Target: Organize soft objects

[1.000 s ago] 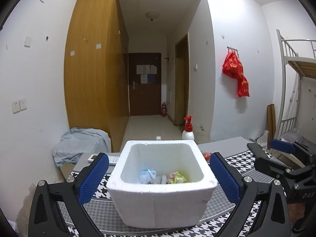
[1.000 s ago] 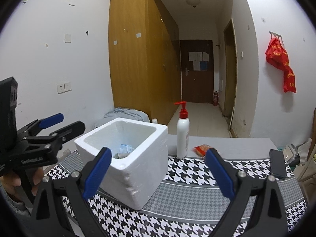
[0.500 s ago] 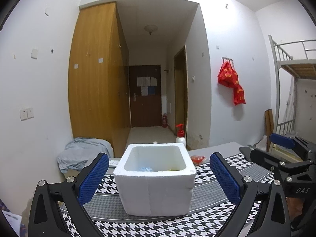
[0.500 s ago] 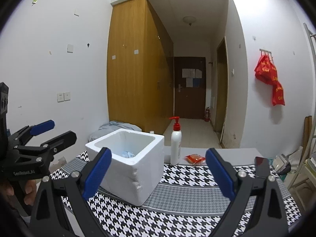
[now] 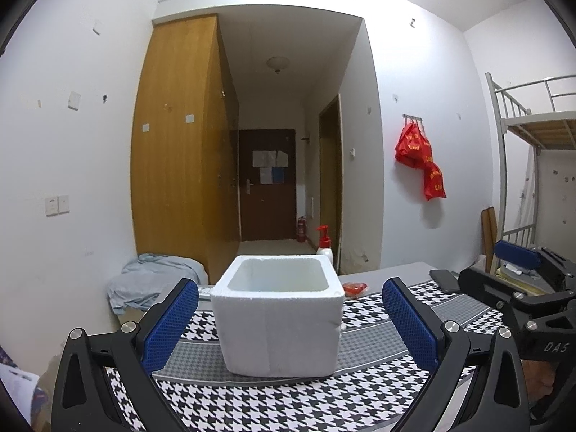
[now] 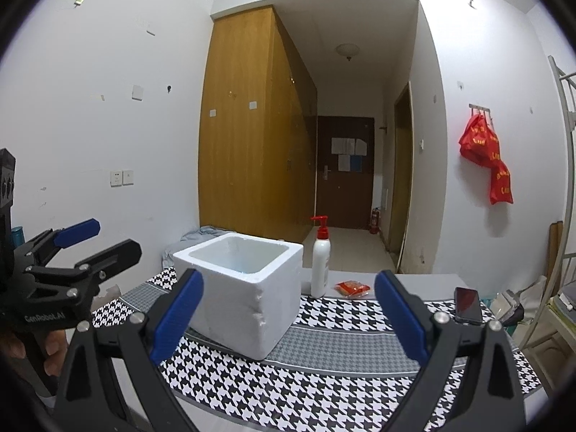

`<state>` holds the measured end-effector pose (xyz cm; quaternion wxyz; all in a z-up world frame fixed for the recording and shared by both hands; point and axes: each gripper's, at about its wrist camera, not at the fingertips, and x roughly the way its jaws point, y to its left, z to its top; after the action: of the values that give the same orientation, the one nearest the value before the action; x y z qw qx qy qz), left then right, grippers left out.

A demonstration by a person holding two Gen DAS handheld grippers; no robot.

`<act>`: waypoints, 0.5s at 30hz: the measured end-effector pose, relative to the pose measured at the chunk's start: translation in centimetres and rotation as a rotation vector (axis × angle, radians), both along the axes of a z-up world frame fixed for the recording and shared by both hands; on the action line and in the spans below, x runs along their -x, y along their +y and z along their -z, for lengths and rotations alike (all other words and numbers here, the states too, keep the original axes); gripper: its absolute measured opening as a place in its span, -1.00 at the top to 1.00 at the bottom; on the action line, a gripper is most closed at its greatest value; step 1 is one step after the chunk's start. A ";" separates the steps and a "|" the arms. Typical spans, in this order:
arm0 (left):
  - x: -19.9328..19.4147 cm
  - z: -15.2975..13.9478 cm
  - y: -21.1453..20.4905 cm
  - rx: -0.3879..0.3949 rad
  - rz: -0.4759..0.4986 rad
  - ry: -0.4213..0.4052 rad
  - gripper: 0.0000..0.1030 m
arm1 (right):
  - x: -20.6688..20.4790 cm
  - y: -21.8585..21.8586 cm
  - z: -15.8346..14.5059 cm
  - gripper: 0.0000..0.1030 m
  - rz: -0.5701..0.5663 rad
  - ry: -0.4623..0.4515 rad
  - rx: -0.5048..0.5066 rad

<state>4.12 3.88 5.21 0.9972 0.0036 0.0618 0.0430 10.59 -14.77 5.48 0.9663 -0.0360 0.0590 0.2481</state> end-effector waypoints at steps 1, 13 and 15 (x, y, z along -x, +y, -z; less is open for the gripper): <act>0.1 0.3 -0.1 0.001 -0.002 0.000 -0.98 | 0.2 -0.1 0.2 -0.90 0.002 -0.004 -0.002; 1.0 3.6 -0.8 0.031 -0.016 0.018 -0.98 | 1.0 -1.4 2.7 -0.90 0.023 0.006 -0.032; 1.2 3.9 -0.8 0.022 -0.029 0.011 -0.98 | 1.0 -1.4 3.0 -0.90 0.019 0.011 -0.028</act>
<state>2.87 3.03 1.35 0.9961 -0.0080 0.0680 0.0565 9.64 -16.18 2.44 0.9686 -0.0205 0.0612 0.2401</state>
